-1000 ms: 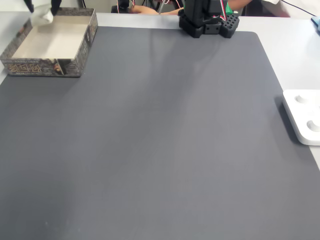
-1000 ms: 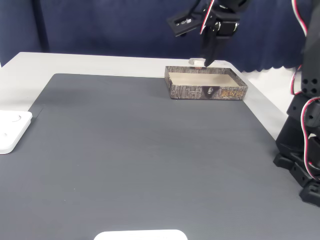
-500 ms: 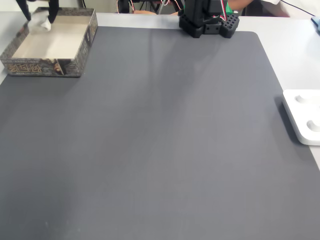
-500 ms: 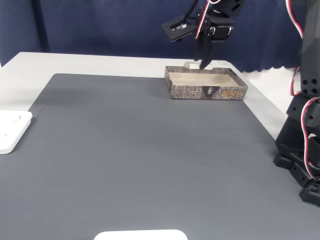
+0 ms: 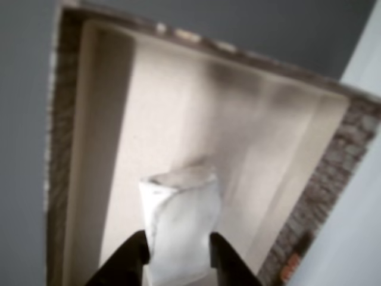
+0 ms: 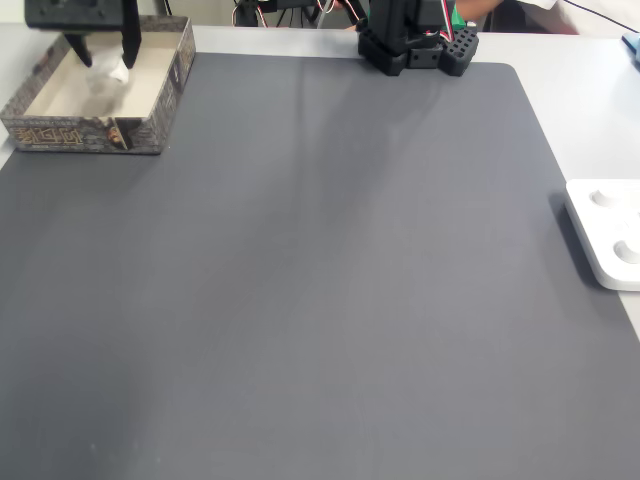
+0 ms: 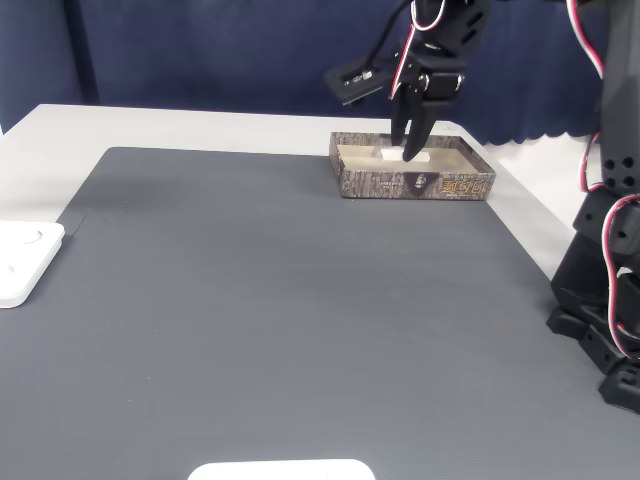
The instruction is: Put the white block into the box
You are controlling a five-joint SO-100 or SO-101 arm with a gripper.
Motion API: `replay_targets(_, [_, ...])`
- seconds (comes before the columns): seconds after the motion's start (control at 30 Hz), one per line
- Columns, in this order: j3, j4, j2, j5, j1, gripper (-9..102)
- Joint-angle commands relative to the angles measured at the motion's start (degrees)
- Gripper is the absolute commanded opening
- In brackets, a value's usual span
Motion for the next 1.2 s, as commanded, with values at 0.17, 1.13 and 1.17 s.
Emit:
replay_targets(0.17, [-0.9,-1.3,0.1,-0.9,0.6,-2])
replay_targets(1.13, [-0.6,-4.3,-0.4,-8.0,1.2,25])
replay_targets(1.17, [-0.4,-4.7,-0.4,-8.0,1.2,26])
